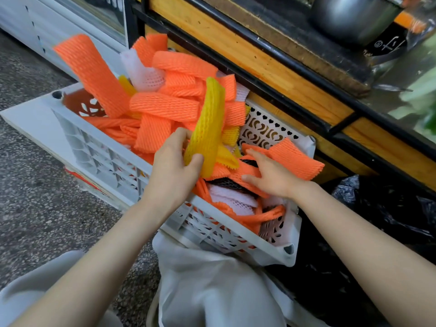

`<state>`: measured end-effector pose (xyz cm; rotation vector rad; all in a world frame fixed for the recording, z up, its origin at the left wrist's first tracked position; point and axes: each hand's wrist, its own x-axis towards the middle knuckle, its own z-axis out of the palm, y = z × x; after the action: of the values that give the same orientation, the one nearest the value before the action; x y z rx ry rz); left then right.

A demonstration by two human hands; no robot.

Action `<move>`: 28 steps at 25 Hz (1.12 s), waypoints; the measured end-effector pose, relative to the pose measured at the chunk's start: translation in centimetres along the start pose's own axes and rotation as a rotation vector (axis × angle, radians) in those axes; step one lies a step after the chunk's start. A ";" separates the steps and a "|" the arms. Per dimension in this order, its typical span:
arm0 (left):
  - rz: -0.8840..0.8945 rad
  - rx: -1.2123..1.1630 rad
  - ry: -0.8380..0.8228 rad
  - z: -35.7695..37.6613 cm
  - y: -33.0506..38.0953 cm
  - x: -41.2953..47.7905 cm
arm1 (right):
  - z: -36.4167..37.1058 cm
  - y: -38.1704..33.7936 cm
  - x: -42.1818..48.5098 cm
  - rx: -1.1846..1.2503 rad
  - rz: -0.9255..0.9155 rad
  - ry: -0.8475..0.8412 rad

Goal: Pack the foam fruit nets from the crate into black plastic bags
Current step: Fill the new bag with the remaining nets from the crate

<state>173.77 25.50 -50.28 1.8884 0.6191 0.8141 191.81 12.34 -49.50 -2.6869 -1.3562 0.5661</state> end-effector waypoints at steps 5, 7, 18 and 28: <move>-0.054 -0.006 -0.024 -0.2 -0.2 -0.7 | 0.7 -0.1 0.3 -0.203 0.070 0.013; -0.058 -0.041 -0.051 -0.1 0.3 -1.0 | 0.4 -0.2 -0.6 -0.255 0.028 0.045; -0.211 -0.195 -0.031 0.2 0.8 -0.6 | -5.1 -0.7 -4.8 0.188 0.231 0.309; -0.241 -0.233 -0.236 0.8 1.1 -0.9 | -5.6 -4.0 -8.0 1.111 0.094 0.163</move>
<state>173.82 23.93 -49.75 1.6292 0.5646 0.4769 186.47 8.94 -41.09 -1.8080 -0.5630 0.7748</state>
